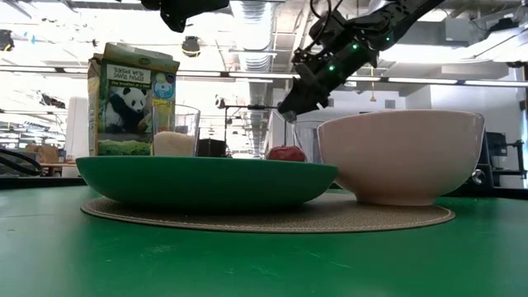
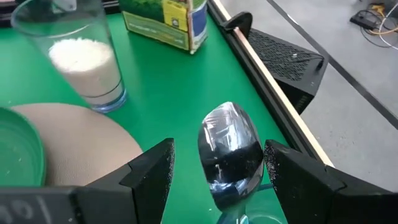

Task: Arrange a breakfast setting
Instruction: Put the blue spoon beside the green plate

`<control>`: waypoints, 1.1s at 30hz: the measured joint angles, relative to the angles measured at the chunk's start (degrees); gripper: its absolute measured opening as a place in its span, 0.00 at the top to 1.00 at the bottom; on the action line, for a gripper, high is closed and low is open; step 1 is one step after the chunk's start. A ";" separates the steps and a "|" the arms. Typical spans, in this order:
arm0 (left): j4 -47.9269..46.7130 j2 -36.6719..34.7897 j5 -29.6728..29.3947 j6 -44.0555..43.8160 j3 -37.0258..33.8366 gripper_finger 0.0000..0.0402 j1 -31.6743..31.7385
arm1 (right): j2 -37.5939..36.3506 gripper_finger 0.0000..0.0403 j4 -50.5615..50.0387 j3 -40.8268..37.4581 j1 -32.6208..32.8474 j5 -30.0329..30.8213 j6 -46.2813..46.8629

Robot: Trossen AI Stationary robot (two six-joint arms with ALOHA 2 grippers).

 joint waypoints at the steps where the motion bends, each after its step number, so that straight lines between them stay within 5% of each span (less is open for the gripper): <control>1: 0.01 0.00 0.00 0.00 0.00 0.59 0.00 | 0.00 0.32 -0.21 0.00 0.15 0.02 -0.37; 12: 0.01 0.00 0.00 0.00 0.00 0.59 0.00 | 0.00 0.35 -0.73 0.00 1.98 6.56 -4.24; 25: 0.01 0.00 0.00 0.02 0.00 0.59 0.00 | -0.02 0.73 -1.50 0.00 2.38 9.57 -5.86; 33: 0.01 0.00 0.00 0.02 0.01 0.59 0.00 | -0.10 0.84 -1.55 0.00 2.46 10.90 -6.60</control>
